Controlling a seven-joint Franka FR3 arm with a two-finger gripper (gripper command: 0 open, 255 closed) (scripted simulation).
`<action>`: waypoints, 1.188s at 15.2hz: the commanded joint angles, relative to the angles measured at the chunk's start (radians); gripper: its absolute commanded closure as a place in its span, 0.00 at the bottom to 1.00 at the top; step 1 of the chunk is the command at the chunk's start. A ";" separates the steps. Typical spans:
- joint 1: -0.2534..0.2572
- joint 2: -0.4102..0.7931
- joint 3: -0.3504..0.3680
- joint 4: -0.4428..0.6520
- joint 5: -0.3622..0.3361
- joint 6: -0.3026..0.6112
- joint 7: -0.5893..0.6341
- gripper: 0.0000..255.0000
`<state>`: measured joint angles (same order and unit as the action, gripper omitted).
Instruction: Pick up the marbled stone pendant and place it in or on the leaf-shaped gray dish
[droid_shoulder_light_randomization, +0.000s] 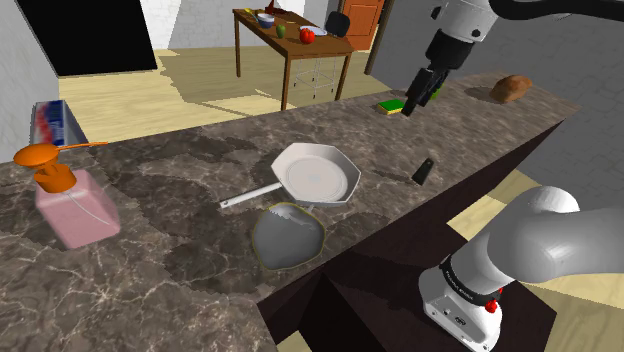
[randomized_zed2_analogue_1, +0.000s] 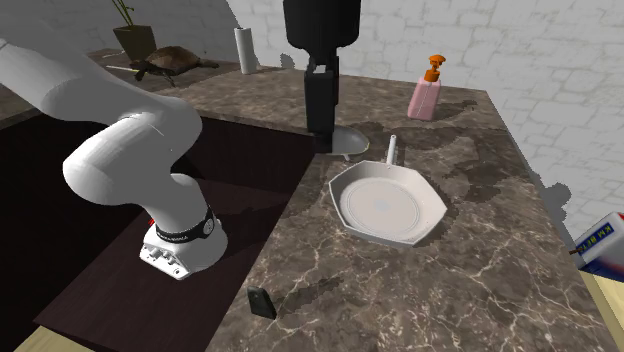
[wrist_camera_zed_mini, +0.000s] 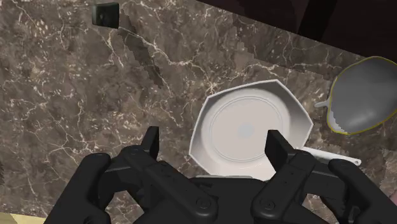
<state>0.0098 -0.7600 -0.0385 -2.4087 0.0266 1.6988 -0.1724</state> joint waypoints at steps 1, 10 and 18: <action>0.000 0.000 0.000 0.000 0.000 0.000 0.000 0.00; 0.040 -0.151 -0.203 -0.270 -0.196 0.095 -0.492 0.00; 0.035 -0.126 -0.457 -0.388 -0.445 0.247 -0.950 0.00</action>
<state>0.0435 -0.9040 -0.4566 -2.7877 -0.3821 1.9152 -1.0568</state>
